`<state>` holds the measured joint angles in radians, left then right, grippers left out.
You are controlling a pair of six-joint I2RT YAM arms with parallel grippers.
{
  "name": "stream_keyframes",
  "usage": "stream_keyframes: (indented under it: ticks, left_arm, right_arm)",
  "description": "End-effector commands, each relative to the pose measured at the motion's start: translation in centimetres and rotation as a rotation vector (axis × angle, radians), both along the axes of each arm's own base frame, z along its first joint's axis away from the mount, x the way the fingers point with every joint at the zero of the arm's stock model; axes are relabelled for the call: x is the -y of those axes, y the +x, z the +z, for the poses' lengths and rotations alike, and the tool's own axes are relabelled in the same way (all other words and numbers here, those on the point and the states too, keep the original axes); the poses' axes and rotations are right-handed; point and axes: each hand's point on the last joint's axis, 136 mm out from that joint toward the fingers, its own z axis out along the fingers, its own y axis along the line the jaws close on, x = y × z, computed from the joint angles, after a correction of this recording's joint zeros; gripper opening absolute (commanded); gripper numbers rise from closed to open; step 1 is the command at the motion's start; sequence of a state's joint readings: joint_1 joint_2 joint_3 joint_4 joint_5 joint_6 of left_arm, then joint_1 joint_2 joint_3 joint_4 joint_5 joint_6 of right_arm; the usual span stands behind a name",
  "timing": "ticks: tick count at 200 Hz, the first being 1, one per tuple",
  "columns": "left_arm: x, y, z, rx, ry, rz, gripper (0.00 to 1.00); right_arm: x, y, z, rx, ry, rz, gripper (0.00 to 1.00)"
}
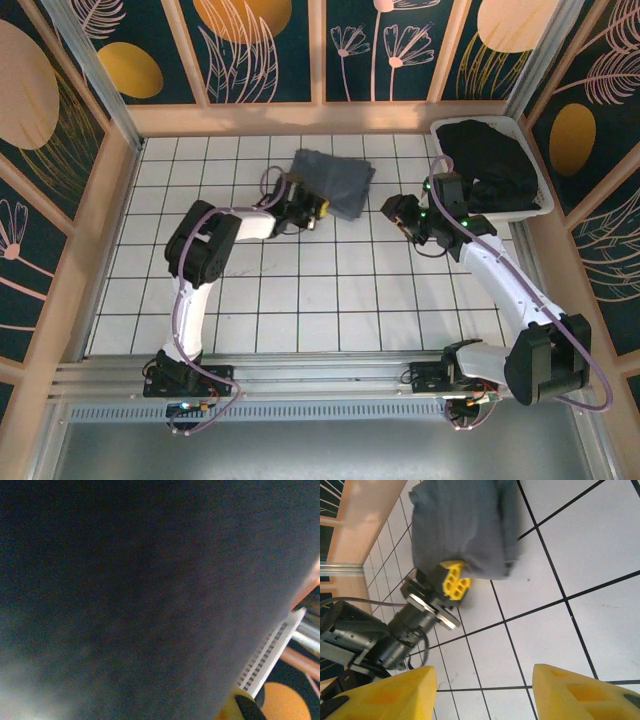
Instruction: Fold and stack the t-shirts
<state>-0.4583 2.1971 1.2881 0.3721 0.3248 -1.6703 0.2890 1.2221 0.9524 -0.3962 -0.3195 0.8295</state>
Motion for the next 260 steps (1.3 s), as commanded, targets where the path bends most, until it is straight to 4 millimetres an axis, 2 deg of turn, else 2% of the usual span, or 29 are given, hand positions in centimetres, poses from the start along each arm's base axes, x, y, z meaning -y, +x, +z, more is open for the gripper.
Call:
stream_keyframes:
  ticks: [1,31,61,86,112,129,146,151,159,172,175,176,178,198,204,207,214,216,220,236,260]
  left_arm:
    - [-8.1,3.0,1.7,0.093,0.066,0.078,0.00]
    - [-17.2,4.7,2.9,0.156,0.128,0.115,0.00]
    - [-25.4,5.9,2.2,0.178,0.237,0.108,0.00]
    - [-30.6,5.5,0.4,0.161,0.291,0.109,0.00]
    - [-33.9,4.7,-0.7,0.136,0.353,0.090,0.00]
    - [-35.1,4.3,-0.7,0.131,0.376,0.092,0.00]
    - [-35.3,4.2,-0.2,0.134,0.399,0.074,0.01]
    - [-35.4,4.2,0.1,0.137,0.403,0.078,0.11]
    - [-35.6,4.2,1.1,0.147,0.416,0.089,0.35]
    - [-35.8,4.1,3.3,0.174,0.453,0.110,0.68]
    - [-35.8,4.0,4.0,0.182,0.464,0.116,0.89]
    - [-35.8,4.0,4.2,0.185,0.467,0.117,0.94]
    - [-35.7,4.0,4.6,0.189,0.472,0.121,0.97]
    - [-35.4,3.0,9.2,0.234,0.518,0.198,0.99]
    - [-35.2,2.5,10.7,0.246,0.534,0.234,0.99]
    - [-35.2,2.3,11.5,0.256,0.544,0.254,0.99]
    - [-34.9,1.6,13.2,0.266,0.563,0.301,0.99]
    - [-34.8,1.5,13.1,0.258,0.567,0.313,0.99]
    - [-34.6,1.0,14.8,0.283,0.573,0.343,0.99]
    - [-33.2,0.2,18.4,0.367,0.552,0.401,0.99]
    - [-32.9,-1.8,22.5,0.410,0.615,0.447,0.99]
  right_arm:
    - [-0.5,0.6,1.1,0.040,0.028,0.018,0.53]
    - [-1.2,1.2,1.3,0.052,0.034,0.043,0.53]
    - [-2.2,1.7,1.3,0.061,0.042,0.080,0.52]
    - [-3.2,2.0,1.3,0.065,0.042,0.109,0.52]
    - [-4.1,2.3,1.4,0.072,0.041,0.142,0.52]
    - [-4.6,2.5,1.5,0.088,0.046,0.163,0.52]
    - [-5.5,2.6,2.2,0.133,0.079,0.205,0.53]
    - [-5.9,2.6,2.7,0.158,0.093,0.220,0.54]
    - [-6.4,2.6,3.6,0.203,0.122,0.244,0.55]
    - [-7.0,2.7,5.6,0.282,0.165,0.269,0.57]
    - [-7.1,2.7,6.0,0.300,0.172,0.270,0.58]
    - [-7.1,2.7,6.2,0.305,0.175,0.271,0.58]
    - [-7.1,2.8,6.5,0.316,0.180,0.272,0.59]
    - [-7.0,3.2,9.3,0.419,0.209,0.256,0.66]
    - [-6.8,3.4,10.0,0.442,0.218,0.247,0.94]
    - [-6.7,3.5,10.5,0.456,0.224,0.243,0.98]
    - [-6.3,3.9,11.2,0.467,0.236,0.225,0.99]
    - [-6.2,4.0,11.2,0.468,0.238,0.218,0.99]
    - [-5.7,4.4,11.5,0.470,0.244,0.201,0.99]
    - [-3.9,5.5,12.9,0.499,0.258,0.152,0.99]
    - [1.1,7.3,15.4,0.568,0.091,0.021,0.99]
